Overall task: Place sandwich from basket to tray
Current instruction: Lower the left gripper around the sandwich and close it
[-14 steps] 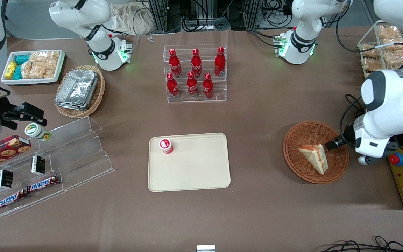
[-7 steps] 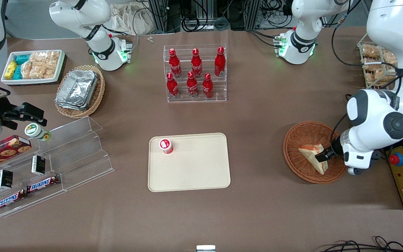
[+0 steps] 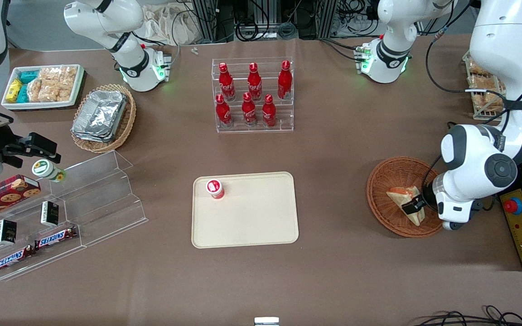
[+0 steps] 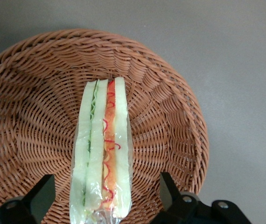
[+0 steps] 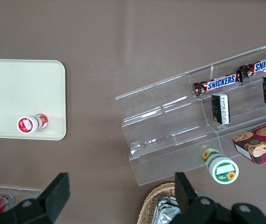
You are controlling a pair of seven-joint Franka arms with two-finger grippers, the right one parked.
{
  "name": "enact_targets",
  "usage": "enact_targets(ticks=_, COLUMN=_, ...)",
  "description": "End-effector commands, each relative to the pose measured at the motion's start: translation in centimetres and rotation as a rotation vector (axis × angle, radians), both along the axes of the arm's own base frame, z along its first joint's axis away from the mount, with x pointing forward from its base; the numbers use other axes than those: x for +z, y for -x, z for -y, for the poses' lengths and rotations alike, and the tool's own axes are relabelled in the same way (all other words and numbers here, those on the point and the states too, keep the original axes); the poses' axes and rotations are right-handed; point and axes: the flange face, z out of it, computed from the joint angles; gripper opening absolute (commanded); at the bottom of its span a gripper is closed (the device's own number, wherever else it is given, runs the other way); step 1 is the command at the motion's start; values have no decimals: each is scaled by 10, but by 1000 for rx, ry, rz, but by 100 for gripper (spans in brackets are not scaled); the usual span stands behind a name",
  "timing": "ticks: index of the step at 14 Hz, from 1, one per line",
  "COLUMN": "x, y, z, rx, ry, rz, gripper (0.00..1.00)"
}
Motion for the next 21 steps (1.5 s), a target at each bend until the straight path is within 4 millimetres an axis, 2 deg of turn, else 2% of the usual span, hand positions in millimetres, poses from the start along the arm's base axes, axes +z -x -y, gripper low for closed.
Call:
enact_targets(ticks=1, x=-5, y=2, z=0, rx=16, ry=-6, rz=1, gripper=99)
enact_targets(ticks=9, x=-41, y=17, z=-2, rx=22, ry=3, rz=50, gripper=98)
enact_targets(ticks=10, x=-44, y=16, z=-2, rx=20, ry=4, rz=50, gripper=91)
enact_targets(ticks=11, x=-45, y=16, z=-2, rx=8, ry=1, rz=51, gripper=57)
enact_targets(ticks=13, x=-44, y=15, z=-1, rx=-9, ry=-7, rz=54, gripper=0)
enact_targets(ticks=16, x=-42, y=14, z=-1, rx=-12, ry=-9, rz=54, gripper=0)
enact_targets(ticks=18, x=-33, y=13, z=-1, rx=-16, ry=-13, rz=58, gripper=0)
enact_targets(ticks=20, x=-14, y=10, z=-2, rx=-44, ry=-22, rz=55, gripper=0)
enact_targets(ticks=21, x=3, y=11, z=-2, rx=-65, ry=-30, rz=40, gripper=0)
